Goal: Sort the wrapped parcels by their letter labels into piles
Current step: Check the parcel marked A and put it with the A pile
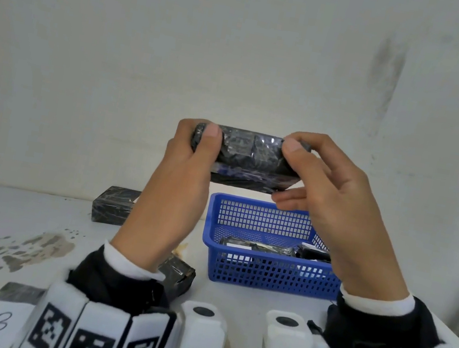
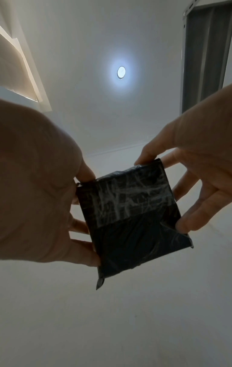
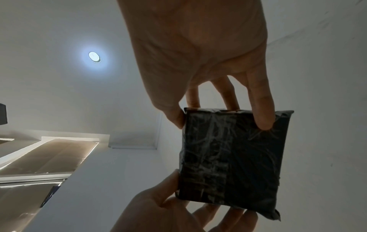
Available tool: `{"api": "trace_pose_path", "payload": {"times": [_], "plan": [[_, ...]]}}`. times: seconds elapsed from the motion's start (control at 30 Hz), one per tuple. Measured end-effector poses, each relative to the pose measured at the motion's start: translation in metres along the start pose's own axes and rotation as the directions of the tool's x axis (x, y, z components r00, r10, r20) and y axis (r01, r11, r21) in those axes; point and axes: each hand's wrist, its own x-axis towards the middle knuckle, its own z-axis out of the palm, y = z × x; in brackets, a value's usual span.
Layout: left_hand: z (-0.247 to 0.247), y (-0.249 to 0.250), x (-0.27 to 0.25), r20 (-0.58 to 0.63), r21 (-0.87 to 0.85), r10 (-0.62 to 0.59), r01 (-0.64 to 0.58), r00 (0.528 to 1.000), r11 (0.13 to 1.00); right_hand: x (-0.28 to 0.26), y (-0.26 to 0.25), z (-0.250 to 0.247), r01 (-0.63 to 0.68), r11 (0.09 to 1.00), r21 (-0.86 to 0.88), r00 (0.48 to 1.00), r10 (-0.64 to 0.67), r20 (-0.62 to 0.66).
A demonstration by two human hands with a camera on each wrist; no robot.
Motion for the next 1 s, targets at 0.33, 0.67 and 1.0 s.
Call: {"api": "trace_pose_path", "payload": {"times": [0.33, 0.67, 1.0], "plan": [[0.001, -0.001, -0.003, 0.072, -0.043, 0.05, -0.047, 0.996, 0.998, -0.001, -0.001, 0.005, 0.036, 0.996, -0.078, 0.999, -0.038, -0.029], [-0.001, 0.005, -0.005, 0.066, -0.039, 0.018, -0.015, 0.998, 0.999, -0.001, 0.004, -0.006, 0.112, 0.992, -0.049, 0.991, -0.108, 0.075], [-0.01, 0.001, 0.0, 0.109, -0.166, -0.062, 0.08, 0.992, 0.983, -0.001, 0.006, -0.012, 0.095, 0.99, 0.1, 0.992, -0.103, 0.076]]}}
